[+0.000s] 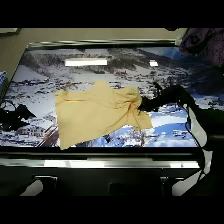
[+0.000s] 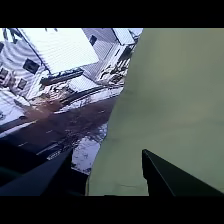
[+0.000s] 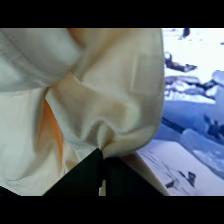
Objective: Fold the clothes and pants, and hang the long-sleeved shirts on hangers.
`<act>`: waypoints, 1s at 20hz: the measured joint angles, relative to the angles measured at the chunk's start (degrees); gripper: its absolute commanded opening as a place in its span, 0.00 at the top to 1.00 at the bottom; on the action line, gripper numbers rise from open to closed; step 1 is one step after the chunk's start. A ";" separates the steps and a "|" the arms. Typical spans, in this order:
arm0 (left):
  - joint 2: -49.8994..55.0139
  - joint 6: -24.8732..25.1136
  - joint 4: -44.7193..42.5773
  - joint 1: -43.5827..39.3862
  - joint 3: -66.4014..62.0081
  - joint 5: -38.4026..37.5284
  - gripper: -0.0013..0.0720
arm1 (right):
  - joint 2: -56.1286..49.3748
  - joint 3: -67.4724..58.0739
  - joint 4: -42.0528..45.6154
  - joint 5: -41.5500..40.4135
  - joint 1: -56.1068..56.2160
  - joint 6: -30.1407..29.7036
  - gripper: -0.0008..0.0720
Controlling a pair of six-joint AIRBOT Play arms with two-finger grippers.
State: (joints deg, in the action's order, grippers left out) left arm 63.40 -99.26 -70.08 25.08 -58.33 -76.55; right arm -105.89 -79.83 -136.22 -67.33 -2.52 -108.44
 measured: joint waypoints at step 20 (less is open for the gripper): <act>-0.46 11.85 11.54 -3.04 28.72 6.51 0.29 | 12.57 0.04 4.00 -3.17 -2.47 3.06 0.95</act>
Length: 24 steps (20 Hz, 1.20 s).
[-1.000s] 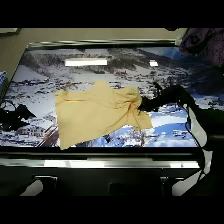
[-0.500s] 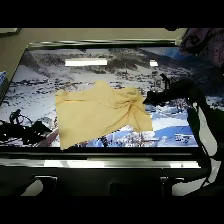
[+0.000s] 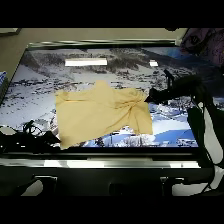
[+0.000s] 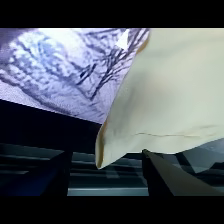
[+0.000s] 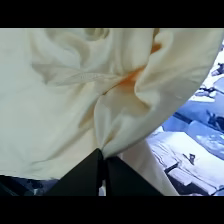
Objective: Fold the clothes and pants, and hang the long-sleeved shirts on hangers.
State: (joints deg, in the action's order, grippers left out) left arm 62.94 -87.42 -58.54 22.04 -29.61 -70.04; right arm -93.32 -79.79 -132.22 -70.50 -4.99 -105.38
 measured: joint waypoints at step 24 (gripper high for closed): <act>-7.15 -9.27 -22.16 -10.27 -73.46 -2.10 0.96 | 33.27 -26.47 7.52 6.43 0.00 5.11 0.95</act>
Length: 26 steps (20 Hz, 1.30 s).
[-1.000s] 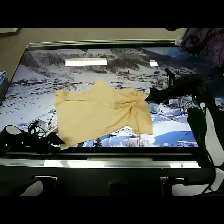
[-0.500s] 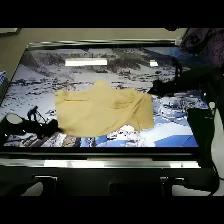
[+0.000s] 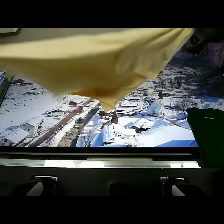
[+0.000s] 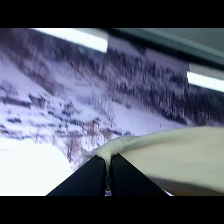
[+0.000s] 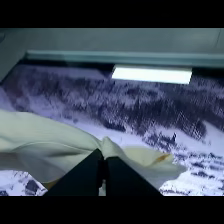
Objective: Fold the clothes and pants, and hang the long-sleeved shirts on hangers.
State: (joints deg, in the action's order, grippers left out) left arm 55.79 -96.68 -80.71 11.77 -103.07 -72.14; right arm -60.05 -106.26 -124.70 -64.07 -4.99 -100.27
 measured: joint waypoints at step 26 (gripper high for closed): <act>33.31 -0.35 -7.19 -0.46 10.54 9.86 0.96 | -39.10 -2.62 12.61 -3.28 4.33 19.32 0.95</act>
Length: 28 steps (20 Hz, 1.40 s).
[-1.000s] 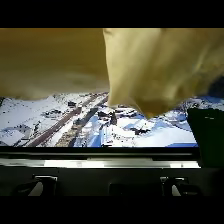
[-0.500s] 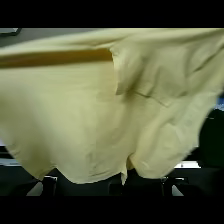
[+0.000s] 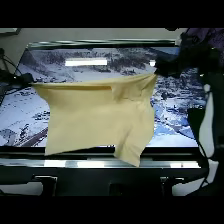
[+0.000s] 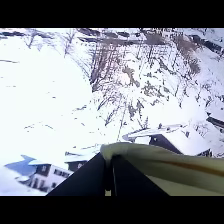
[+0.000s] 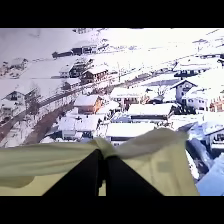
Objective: Fold the clothes and pants, and hang the long-sleeved shirts on hangers.
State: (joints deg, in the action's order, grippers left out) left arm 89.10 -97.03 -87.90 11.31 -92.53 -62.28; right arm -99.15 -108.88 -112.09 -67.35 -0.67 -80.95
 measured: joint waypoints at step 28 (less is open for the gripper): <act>14.12 2.03 5.16 0.37 5.09 -13.29 0.91 | -13.62 -0.04 6.27 -14.38 2.34 2.82 0.95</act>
State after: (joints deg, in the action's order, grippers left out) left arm 103.22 -95.00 -82.74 11.68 -87.44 -75.57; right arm -112.77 -108.92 -105.82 -81.73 1.67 -78.13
